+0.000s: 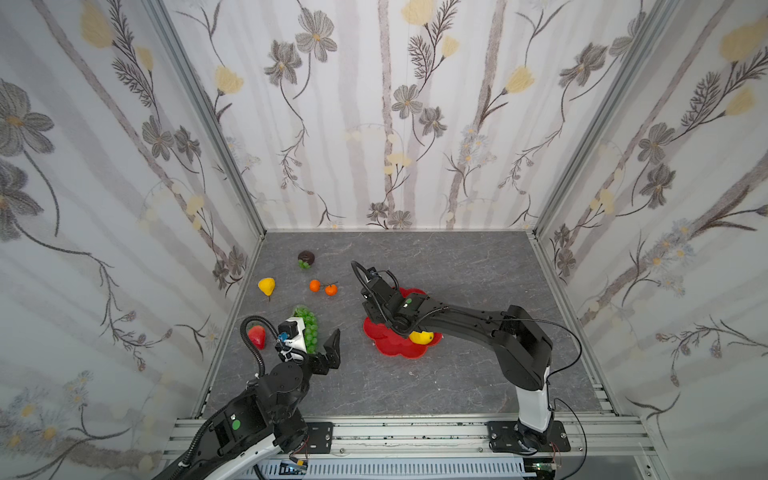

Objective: Place and organize the fake fruits in the fruit bowl
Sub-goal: 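Open the right gripper to release the avocado and lift away, then reach the left gripper to the dark mangosteen and close on it while right arm retracts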

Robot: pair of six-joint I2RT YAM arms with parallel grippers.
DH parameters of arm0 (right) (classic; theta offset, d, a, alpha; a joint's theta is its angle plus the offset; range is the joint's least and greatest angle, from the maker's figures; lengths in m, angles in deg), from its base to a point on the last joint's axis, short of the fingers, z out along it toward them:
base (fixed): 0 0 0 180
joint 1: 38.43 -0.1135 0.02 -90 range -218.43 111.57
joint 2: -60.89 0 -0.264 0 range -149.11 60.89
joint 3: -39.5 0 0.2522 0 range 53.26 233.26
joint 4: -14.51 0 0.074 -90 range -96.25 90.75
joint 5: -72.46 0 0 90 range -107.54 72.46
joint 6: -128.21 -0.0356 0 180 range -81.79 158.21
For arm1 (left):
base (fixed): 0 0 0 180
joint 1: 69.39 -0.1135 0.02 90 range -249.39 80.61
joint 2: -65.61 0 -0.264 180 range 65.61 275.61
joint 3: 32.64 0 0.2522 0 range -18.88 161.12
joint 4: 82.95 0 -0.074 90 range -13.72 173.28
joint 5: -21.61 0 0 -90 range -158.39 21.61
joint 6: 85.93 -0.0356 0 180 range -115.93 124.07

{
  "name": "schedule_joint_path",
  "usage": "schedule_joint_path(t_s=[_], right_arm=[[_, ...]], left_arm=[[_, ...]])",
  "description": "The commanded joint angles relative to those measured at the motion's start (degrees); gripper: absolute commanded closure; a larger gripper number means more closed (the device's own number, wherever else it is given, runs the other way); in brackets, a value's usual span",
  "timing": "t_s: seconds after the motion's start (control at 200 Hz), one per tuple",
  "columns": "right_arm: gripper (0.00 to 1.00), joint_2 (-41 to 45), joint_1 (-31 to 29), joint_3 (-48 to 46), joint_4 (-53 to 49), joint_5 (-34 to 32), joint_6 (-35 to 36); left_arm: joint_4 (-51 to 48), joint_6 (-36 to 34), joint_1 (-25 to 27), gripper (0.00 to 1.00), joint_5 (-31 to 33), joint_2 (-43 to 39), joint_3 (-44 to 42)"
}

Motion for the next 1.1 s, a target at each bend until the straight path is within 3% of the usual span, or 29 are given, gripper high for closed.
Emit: schedule_joint_path(t_s=[0.0,0.17,0.285,0.445,0.585,0.784,0.934,1.094], right_arm=[[0.27,4.3,-0.1,-1.6,-0.1,-1.0,-0.6],[0.26,14.8,-0.1,-9.0,2.0,-0.9,-1.5],[0.23,22.8,0.1,-16.2,4.1,-2.3,-1.5],[0.20,34.1,1.8,-27.9,7.6,-4.1,-1.7],[0.17,43.0,5.0,-37.5,11.1,-3.5,-2.2],[0.13,54.1,8.7,-49.4,16.0,-2.5,-2.1],[0.11,60.1,9.3,-56.2,20.4,-3.3,-1.2],[0.09,64.6,9.4,-62.3,26.5,-3.5,-0.4]], left_arm=[[-1.9,3.3,-0.1,0.01,2.0,1.9,2.3],[-7.8,7.1,-0.3,0.02,3.0,8.5,7.8],[-16.4,12.0,-1.3,0.02,7.2,13.9,12.9],[-25.1,16.8,-7.1,0.01,9.6,17.3,16.7],[-23.4,14.5,-16.2,0.00,2.9,21.1,17.9],[-14.8,8.3,-31.5,0.00,-15.3,35.5,20.1],[-7.8,3.1,-41.3,0.00,-23.8,51.2,27.0],[-6.8,-1.9,-48.9,0.03,-27.7,71.9,42.1]])
